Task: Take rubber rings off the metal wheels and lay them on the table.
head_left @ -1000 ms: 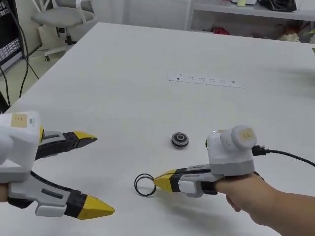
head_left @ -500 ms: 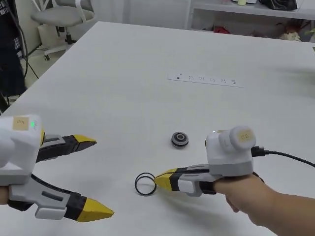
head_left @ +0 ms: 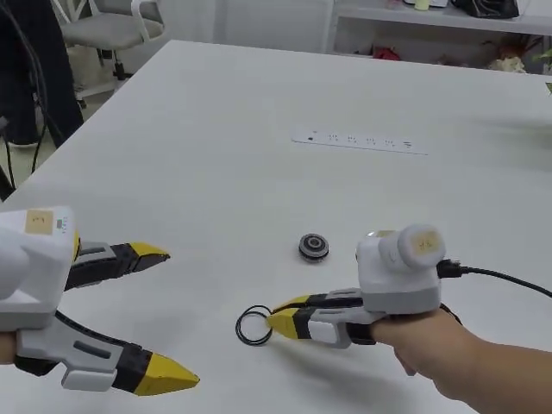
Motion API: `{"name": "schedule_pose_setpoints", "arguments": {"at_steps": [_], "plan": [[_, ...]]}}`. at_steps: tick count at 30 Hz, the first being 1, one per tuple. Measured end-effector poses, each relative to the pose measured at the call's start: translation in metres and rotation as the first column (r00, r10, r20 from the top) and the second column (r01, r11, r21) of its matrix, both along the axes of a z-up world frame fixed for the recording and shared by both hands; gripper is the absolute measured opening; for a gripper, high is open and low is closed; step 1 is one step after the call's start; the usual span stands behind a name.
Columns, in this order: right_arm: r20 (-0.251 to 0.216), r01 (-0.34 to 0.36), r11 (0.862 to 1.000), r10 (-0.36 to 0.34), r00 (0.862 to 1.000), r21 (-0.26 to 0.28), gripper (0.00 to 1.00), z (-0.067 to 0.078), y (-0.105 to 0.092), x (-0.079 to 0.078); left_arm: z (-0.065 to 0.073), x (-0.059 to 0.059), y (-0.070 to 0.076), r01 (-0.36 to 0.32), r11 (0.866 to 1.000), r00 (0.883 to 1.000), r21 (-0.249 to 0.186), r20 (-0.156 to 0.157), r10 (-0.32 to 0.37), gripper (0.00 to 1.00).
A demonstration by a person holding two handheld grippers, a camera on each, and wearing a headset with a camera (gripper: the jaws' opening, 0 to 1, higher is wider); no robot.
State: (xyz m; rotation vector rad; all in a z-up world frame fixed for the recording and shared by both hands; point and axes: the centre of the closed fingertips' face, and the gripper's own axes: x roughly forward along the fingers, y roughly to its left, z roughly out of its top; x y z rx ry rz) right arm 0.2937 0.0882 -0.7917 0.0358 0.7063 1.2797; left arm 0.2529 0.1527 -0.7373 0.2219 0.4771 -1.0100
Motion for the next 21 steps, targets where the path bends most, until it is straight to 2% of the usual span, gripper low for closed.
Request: {"name": "schedule_pose_setpoints", "arguments": {"at_steps": [3, 9, 21], "plan": [[0.004, -0.006, 1.0, 0.006, 1.0, -0.001, 0.11, 0.001, 0.001, -0.002, 0.0, 0.0, 0.0, -0.001, 1.0, 1.0, -0.001, -0.002, 0.001, 0.96], [0.046, -0.021, 1.0, 0.022, 0.999, -0.01, 0.21, 0.003, 0.002, -0.003, 0.0, -0.001, -0.001, 0.0, 1.0, 1.0, -0.001, -0.003, 0.0, 0.95], [0.078, -0.052, 0.999, 0.05, 0.996, 0.014, 0.31, 0.016, 0.008, -0.007, 0.004, 0.0, 0.003, -0.016, 1.0, 1.0, -0.005, 0.005, 0.016, 0.95]]}}
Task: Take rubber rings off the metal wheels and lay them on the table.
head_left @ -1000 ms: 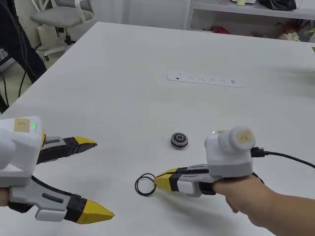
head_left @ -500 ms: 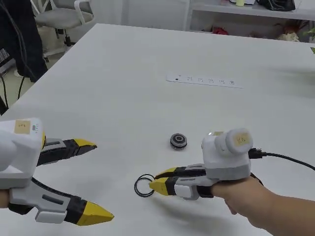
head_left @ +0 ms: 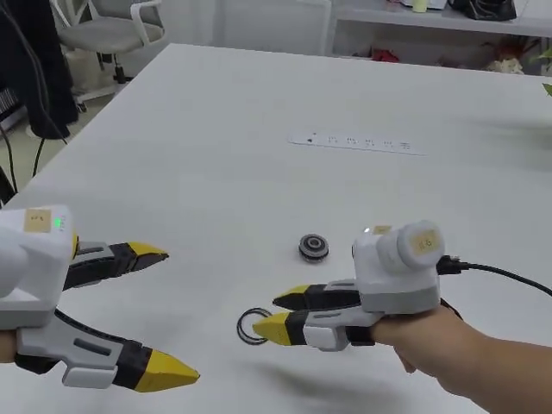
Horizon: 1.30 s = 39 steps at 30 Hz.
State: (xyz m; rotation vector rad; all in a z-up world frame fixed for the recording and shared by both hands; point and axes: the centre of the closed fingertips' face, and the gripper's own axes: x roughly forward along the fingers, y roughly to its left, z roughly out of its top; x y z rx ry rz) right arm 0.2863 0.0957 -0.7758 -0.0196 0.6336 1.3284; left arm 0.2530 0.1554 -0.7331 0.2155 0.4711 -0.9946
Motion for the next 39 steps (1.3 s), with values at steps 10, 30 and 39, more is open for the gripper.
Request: {"name": "schedule_pose_setpoints", "arguments": {"at_steps": [10, 30, 39], "plan": [[0.032, -0.008, 1.0, 0.008, 0.999, 0.018, 0.36, 0.011, 0.001, 0.002, 0.004, 0.002, 0.006, -0.02, 1.0, 1.0, 0.006, 0.007, 0.02, 0.96], [0.045, 0.058, 0.997, -0.06, 0.997, 0.047, 0.39, 0.025, -0.021, 0.022, 0.005, 0.006, 0.015, -0.042, 0.999, 0.999, 0.014, 0.008, 0.041, 0.95], [0.06, 0.092, 0.994, -0.095, 0.994, 0.052, 0.38, 0.032, -0.034, 0.031, 0.011, 0.016, 0.01, -0.037, 0.999, 0.999, 0.005, 0.017, 0.037, 0.95]]}}
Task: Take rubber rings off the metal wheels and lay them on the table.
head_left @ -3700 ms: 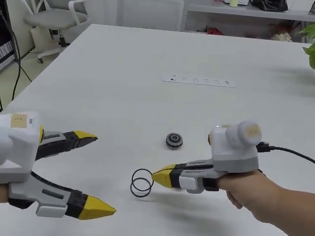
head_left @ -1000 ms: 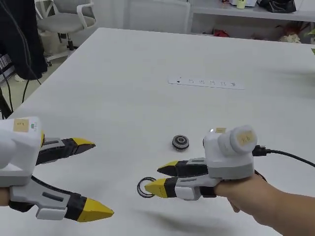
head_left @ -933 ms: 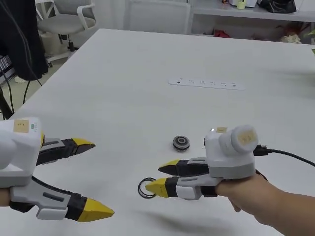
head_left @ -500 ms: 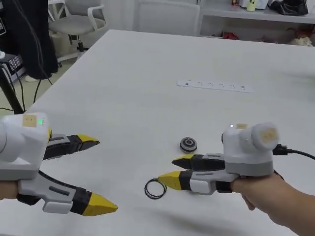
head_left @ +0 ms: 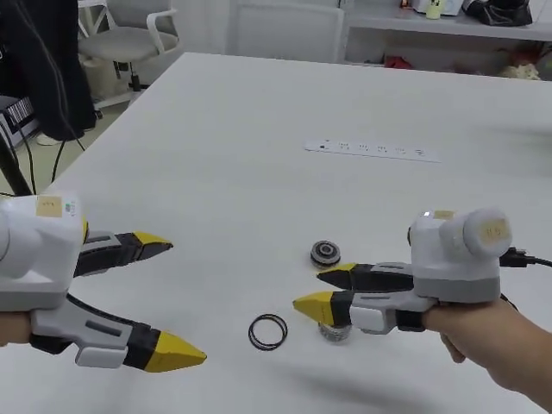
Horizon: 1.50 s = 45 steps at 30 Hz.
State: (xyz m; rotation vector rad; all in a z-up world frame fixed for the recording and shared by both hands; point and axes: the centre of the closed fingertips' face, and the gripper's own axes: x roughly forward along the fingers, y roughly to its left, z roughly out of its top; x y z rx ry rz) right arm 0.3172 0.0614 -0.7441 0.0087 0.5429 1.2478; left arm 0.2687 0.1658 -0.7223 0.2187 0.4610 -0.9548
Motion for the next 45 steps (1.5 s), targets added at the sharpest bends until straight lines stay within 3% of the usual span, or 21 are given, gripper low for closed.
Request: {"name": "schedule_pose_setpoints", "arguments": {"at_steps": [24, 45], "plan": [[0.039, 0.11, 0.994, -0.11, 0.993, 0.009, 0.39, 0.012, -0.035, 0.031, 0.01, 0.027, -0.009, 0.025, 1.0, 0.999, -0.012, 0.02, -0.025, 0.95], [0.071, 0.152, 0.988, -0.151, 0.986, -0.004, 0.39, 0.014, -0.05, 0.049, 0.016, 0.052, -0.032, 0.051, 0.998, 0.998, -0.046, 0.025, -0.05, 0.94]]}}
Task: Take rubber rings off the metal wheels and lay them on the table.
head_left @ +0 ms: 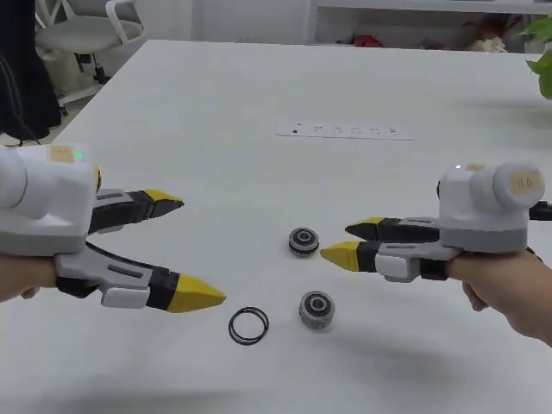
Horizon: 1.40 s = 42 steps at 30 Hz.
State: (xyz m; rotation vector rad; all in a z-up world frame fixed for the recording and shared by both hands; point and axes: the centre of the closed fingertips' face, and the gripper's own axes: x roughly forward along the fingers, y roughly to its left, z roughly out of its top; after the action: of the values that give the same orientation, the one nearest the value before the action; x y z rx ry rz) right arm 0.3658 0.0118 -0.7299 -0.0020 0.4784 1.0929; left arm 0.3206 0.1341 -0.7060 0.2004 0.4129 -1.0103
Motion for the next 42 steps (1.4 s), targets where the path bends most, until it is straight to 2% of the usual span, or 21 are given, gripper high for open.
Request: {"name": "schedule_pose_setpoints", "arguments": {"at_steps": [8, 15, 26, 42], "plan": [[0.006, 0.012, 1.0, -0.012, 1.0, -0.006, 0.39, -0.001, -0.004, 0.005, -0.001, 0.005, -0.006, 0.011, 1.0, 1.0, -0.005, -0.001, -0.011, 0.93], [0.022, 0.012, 0.999, -0.011, 1.0, -0.032, 0.39, -0.005, -0.008, 0.011, 0.0, 0.011, -0.013, 0.025, 1.0, 1.0, -0.008, 0.003, -0.025, 0.92], [0.045, 0.006, 0.999, -0.004, 0.999, -0.048, 0.39, -0.008, -0.007, 0.019, -0.003, 0.026, -0.022, 0.031, 0.999, 1.0, -0.01, 0.006, -0.031, 0.9], [0.058, -0.001, 0.996, 0.006, 0.998, -0.091, 0.37, -0.024, -0.007, 0.029, -0.012, 0.046, -0.029, 0.029, 1.0, 1.0, -0.002, 0.002, -0.029, 0.85]]}}
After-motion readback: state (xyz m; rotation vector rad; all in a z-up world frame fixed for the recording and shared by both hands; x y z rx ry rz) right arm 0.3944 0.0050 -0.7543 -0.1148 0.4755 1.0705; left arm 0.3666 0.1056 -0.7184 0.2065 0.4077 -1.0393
